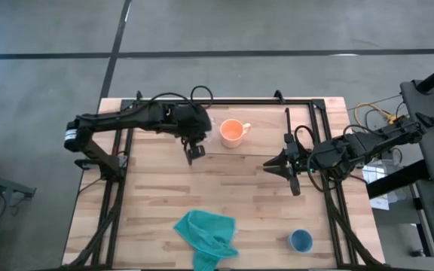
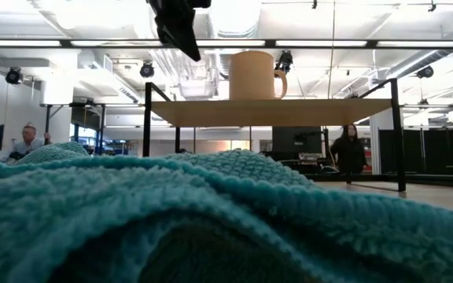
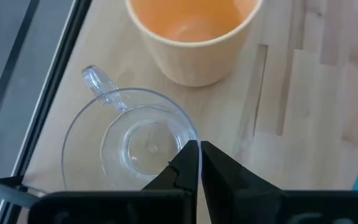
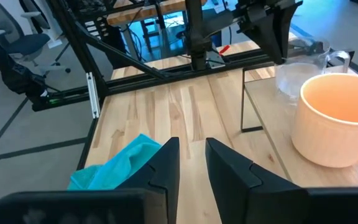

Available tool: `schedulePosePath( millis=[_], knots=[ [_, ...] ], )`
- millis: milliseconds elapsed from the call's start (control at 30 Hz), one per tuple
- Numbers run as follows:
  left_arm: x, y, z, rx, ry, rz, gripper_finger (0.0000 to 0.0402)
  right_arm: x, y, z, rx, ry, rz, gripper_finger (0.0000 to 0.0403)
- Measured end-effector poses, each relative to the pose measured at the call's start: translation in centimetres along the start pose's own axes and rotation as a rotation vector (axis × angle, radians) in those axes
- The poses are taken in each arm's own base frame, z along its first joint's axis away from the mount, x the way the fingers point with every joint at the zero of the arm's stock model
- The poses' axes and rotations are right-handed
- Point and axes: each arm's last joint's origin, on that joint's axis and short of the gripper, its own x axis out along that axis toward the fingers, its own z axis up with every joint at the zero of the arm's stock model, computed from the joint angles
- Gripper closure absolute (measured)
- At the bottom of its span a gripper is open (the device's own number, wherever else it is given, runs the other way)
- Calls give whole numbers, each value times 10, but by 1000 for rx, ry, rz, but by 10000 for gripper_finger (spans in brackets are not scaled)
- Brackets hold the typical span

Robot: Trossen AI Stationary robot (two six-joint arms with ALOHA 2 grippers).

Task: Stack small to large cups/mugs on shelf
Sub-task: Put the transparent mug on the shelf

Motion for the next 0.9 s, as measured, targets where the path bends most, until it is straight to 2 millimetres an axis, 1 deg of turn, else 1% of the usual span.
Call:
schedulePosePath(
  millis=[100,333,433,567,700,900],
  knots=[
    [5,0,0,1,11,-1,402,0,0,0,-1,0,0,330],
    [25,-1,3,2,57,5,401,0,0,0,1,2,4,333],
    [29,0,2,-1,68,8,390,0,0,0,3,3,6,331],
    [28,0,3,-4,62,6,357,0,0,0,3,3,7,331],
    [21,1,7,-7,33,4,331,0,0,0,-1,3,7,332],
    [14,2,11,-10,6,5,320,0,0,0,-4,3,7,333]
  ],
)
